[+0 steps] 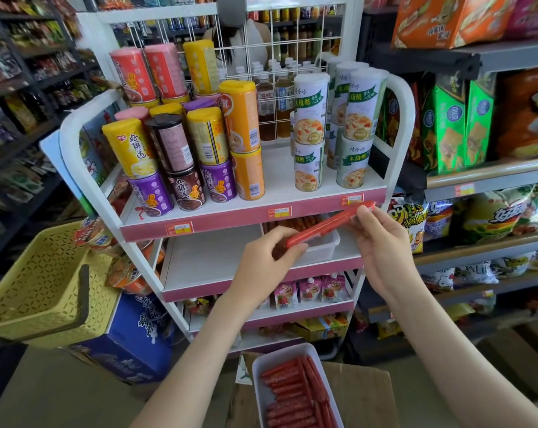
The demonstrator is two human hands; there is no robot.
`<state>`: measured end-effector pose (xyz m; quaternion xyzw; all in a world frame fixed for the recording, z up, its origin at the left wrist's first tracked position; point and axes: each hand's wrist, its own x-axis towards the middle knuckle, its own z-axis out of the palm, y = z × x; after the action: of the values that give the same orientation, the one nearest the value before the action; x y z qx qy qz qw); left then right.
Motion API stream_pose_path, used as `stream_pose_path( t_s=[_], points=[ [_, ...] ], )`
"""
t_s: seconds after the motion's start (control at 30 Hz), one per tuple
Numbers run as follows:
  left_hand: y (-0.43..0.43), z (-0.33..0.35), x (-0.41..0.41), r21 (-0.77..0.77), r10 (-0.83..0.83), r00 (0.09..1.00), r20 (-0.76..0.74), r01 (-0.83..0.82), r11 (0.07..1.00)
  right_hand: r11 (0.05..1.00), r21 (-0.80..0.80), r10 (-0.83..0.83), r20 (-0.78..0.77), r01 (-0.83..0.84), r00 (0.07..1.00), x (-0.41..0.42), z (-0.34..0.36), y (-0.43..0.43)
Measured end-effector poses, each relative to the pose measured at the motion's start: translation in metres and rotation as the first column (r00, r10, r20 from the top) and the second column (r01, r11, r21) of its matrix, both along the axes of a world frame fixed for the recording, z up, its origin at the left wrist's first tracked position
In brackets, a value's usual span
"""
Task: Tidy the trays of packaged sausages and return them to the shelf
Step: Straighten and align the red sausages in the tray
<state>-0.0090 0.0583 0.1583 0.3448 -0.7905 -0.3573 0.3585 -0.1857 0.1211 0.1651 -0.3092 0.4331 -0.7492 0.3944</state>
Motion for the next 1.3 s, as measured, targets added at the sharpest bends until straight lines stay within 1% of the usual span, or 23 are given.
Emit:
stream_pose_path(
  t_s=[0.07, 0.1, 0.13, 0.17, 0.2, 0.23, 0.27, 0.3, 0.4, 0.47, 0.57, 0.63, 0.67, 0.7, 0.73, 0.77, 0.8, 0.83, 0.9, 1.03, 1.13, 1.2, 1.3],
  points=[
    [0.005, 0.004, 0.0, 0.004, 0.04, 0.989, -0.141, -0.04, 0.999, 0.999, -0.015, 0.036, 0.087, -0.035, 0.996, -0.002, -0.005, -0.002],
    [0.007, 0.005, 0.0, -0.017, 0.062, 0.98, -0.19, -0.066, 0.998, 0.999, 0.007, 0.046, 0.068, -0.046, 0.997, -0.002, -0.007, -0.003],
    [0.009, 0.006, -0.001, -0.053, 0.073, 0.973, -0.217, -0.087, 0.995, 0.998, 0.062, 0.036, -0.032, -0.034, 0.999, 0.0, -0.009, -0.003],
    [0.01, 0.007, -0.002, -0.109, 0.078, 0.972, -0.222, -0.104, 0.989, 0.993, 0.121, 0.013, -0.222, 0.014, 0.975, 0.002, -0.011, -0.003],
    [0.011, 0.007, -0.003, -0.179, 0.079, 0.974, -0.211, -0.118, 0.977, 0.986, 0.148, -0.008, -0.448, 0.083, 0.894, 0.004, -0.013, -0.002],
    [0.012, 0.008, -0.005, -0.254, 0.076, 0.978, -0.195, -0.126, 0.959, 0.984, 0.113, -0.032, -0.651, 0.138, 0.758, 0.006, -0.015, -0.002],
    [0.013, 0.007, -0.006, -0.325, 0.071, 0.981, -0.181, -0.127, 0.937, 0.987, 0.035, -0.069, -0.786, 0.154, 0.615, 0.009, -0.017, -0.003],
    [0.014, 0.007, -0.007, -0.38, 0.065, 0.983, -0.173, -0.127, 0.916, 0.99, -0.031, -0.097, -0.851, 0.135, 0.516, 0.011, -0.019, -0.004],
    [0.016, 0.005, -0.01, -0.491, 0.072, 0.982, -0.172, -0.149, 0.858, 0.988, -0.131, -0.154, -0.893, 0.082, 0.422, 0.021, -0.017, -0.003],
    [0.017, 0.004, -0.011, -0.531, 0.072, 0.978, -0.194, -0.167, 0.831, 0.983, -0.166, -0.181, -0.897, 0.074, 0.403, 0.026, -0.015, -0.002],
    [0.02, 0.004, -0.013, -0.526, 0.023, 0.977, -0.211, -0.134, 0.84, 0.977, -0.207, -0.211, -0.888, 0.053, 0.409, 0.027, -0.015, -0.001],
    [0.021, 0.005, -0.012, -0.482, -0.029, 0.975, -0.22, -0.083, 0.872, 0.979, -0.2, -0.2, -0.873, 0.049, 0.445, 0.028, -0.014, 0.0],
    [0.022, 0.005, -0.011, -0.451, -0.051, 0.973, -0.225, -0.058, 0.891, 0.987, -0.155, -0.15, -0.837, 0.034, 0.527, 0.029, -0.012, 0.001],
    [0.021, 0.004, -0.01, -0.418, -0.065, 0.973, -0.22, -0.034, 0.908, 0.996, -0.088, -0.066, -0.749, -0.001, 0.66, 0.031, -0.009, 0.002],
    [0.021, 0.003, -0.009, -0.389, -0.07, 0.977, -0.202, -0.015, 0.921, 0.997, -0.032, 0.034, -0.587, -0.065, 0.809, 0.033, -0.006, 0.002],
    [0.02, 0.0, -0.008, -0.365, -0.068, 0.983, -0.168, 0.002, 0.931, 0.99, -0.016, 0.119, -0.397, -0.137, 0.91, 0.033, -0.005, 0.001],
    [0.019, -0.004, -0.007, -0.347, -0.063, 0.99, -0.129, 0.015, 0.938, 0.98, -0.034, 0.185, -0.223, -0.198, 0.957, 0.033, -0.005, 0.001],
    [0.017, -0.008, -0.006, -0.342, -0.057, 0.994, -0.094, 0.021, 0.939, 0.973, -0.059, 0.215, -0.11, -0.223, 0.97, 0.031, -0.005, -0.001],
    [0.016, -0.016, -0.004, -0.36, -0.026, 0.997, -0.069, -0.001, 0.933, 0.966, -0.086, 0.244, -0.012, -0.244, 0.97, 0.029, -0.006, -0.002],
    [0.013, -0.024, -0.002, -0.404, 0.021, 0.994, -0.104, -0.062, 0.913, 0.957, -0.092, 0.276, 0.012, -0.274, 0.961, 0.029, -0.01, -0.005],
    [0.01, -0.028, 0.0, -0.407, 0.015, 0.994, -0.105, -0.056, 0.912, 0.951, -0.073, 0.301, -0.001, -0.3, 0.954, 0.028, -0.014, -0.008],
    [0.01, -0.032, 0.002, -0.336, -0.006, 0.998, -0.067, -0.017, 0.942, 0.95, -0.035, 0.31, -0.001, -0.31, 0.951, 0.026, -0.018, -0.011],
    [0.007, -0.048, 0.006, -0.108, 0.013, 0.998, 0.066, -0.005, 0.994, 0.953, 0.136, 0.277, -0.023, -0.271, 0.961, 0.02, -0.036, -0.017]
  ],
)
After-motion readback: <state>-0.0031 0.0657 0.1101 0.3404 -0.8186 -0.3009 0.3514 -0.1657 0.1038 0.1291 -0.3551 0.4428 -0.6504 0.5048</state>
